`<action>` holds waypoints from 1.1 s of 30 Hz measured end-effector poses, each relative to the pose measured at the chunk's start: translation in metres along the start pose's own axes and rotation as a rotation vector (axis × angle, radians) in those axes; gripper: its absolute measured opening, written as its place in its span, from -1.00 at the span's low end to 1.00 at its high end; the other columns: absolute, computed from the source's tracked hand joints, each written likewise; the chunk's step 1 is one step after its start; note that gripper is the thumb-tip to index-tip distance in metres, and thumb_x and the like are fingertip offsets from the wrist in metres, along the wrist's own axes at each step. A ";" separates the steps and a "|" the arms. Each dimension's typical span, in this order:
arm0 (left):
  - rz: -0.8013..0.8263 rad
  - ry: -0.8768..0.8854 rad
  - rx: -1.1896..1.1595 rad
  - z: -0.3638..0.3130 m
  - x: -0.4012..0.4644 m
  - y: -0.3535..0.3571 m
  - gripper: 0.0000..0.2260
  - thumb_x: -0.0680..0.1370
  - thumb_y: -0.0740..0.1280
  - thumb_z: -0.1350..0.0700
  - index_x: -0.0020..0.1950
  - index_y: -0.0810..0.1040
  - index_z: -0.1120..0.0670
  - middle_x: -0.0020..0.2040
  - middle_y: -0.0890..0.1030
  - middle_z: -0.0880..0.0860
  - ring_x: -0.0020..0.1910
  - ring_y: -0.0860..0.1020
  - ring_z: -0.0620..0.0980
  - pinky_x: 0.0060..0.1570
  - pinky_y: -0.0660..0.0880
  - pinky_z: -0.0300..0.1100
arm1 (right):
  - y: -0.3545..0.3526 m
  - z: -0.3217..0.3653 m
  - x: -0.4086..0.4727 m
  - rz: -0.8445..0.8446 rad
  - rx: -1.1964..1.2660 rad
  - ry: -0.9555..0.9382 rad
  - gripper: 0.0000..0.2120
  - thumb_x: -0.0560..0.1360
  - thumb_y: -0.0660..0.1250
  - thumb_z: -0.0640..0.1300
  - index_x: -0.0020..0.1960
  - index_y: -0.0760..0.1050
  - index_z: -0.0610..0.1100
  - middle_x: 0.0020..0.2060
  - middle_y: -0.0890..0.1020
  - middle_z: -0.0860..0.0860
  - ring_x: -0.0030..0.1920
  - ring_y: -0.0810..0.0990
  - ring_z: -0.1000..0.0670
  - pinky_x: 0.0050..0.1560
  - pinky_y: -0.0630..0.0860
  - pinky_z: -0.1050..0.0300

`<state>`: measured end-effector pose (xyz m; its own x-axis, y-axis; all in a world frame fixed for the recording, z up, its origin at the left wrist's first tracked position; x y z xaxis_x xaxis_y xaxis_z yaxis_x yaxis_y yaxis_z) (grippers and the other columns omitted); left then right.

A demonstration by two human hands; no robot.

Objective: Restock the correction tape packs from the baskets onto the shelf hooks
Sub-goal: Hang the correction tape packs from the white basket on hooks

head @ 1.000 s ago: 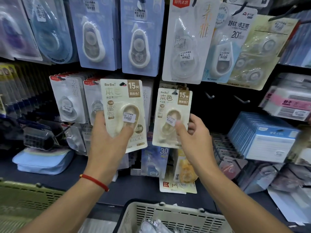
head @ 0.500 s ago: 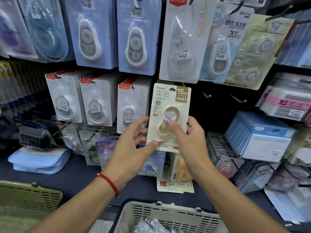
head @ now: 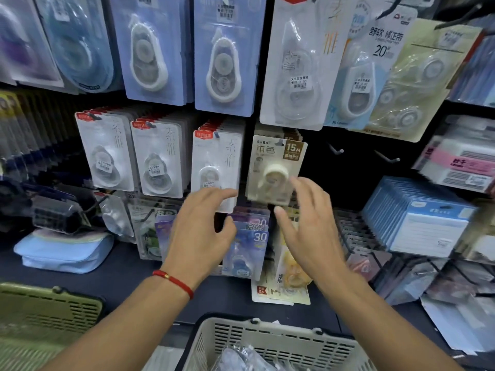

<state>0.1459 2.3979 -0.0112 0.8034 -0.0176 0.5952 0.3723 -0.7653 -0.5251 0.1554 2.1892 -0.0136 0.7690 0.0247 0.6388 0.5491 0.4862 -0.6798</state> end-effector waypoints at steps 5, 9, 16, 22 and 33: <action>0.037 0.046 0.175 0.014 0.005 0.003 -0.46 0.43 0.44 0.32 0.41 0.58 0.08 0.49 0.42 0.07 0.45 0.34 0.09 0.39 0.39 0.00 | 0.026 -0.001 0.021 0.164 -0.284 -0.247 -0.45 0.63 0.36 0.01 0.58 0.37 -0.07 0.67 0.19 -0.07 0.67 0.15 -0.12 0.57 0.29 -0.12; 0.103 0.066 0.215 0.022 0.000 0.008 -0.40 0.42 0.43 0.33 0.46 0.52 0.08 0.61 0.27 0.05 0.51 0.26 0.08 0.28 0.48 0.04 | 0.037 0.001 0.035 0.147 -0.385 -0.256 -0.44 0.55 0.39 -0.14 0.54 0.39 -0.08 0.63 0.24 -0.08 0.57 0.27 -0.14 0.41 0.46 -0.11; 0.207 0.157 0.269 0.023 -0.021 -0.001 -0.42 0.43 0.40 0.37 0.46 0.53 0.14 0.55 0.40 0.14 0.49 0.37 0.21 0.31 0.50 0.17 | 0.037 -0.005 0.008 0.191 -0.324 -0.244 -0.44 0.54 0.36 -0.23 0.53 0.40 -0.15 0.62 0.28 -0.12 0.58 0.31 -0.17 0.45 0.39 -0.14; 0.860 0.179 0.477 0.041 -0.098 -0.001 -0.51 0.59 0.30 0.12 0.53 0.41 -0.06 0.36 0.53 0.00 0.38 0.46 0.09 0.32 0.43 0.01 | 0.046 -0.017 -0.073 0.752 0.006 -0.089 -0.72 0.65 0.27 -0.14 0.33 0.56 -0.03 -0.03 0.70 0.04 -0.03 0.64 -0.05 -0.05 0.49 0.06; 1.493 -0.070 0.530 0.094 -0.222 0.016 -0.52 0.60 0.37 0.10 0.54 0.43 0.02 0.46 0.46 0.04 0.49 0.31 0.04 0.46 0.33 -0.09 | 0.118 -0.010 -0.307 1.433 -0.146 -0.256 -0.04 0.51 0.48 0.20 0.68 0.01 -0.08 0.59 0.20 -0.17 0.52 0.28 -0.25 0.50 0.32 -0.22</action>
<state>0.0168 2.4498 -0.2092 0.5926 -0.4766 -0.6494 -0.6375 0.2152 -0.7397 -0.0125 2.2301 -0.2942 0.6042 0.5599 -0.5670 -0.5803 -0.1785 -0.7946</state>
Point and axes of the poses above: each hand's wrist, its own x-axis towards the middle knuckle, its own y-axis out of the palm, z = x × y, the point moved 1 cm from there along x, towards the middle knuckle
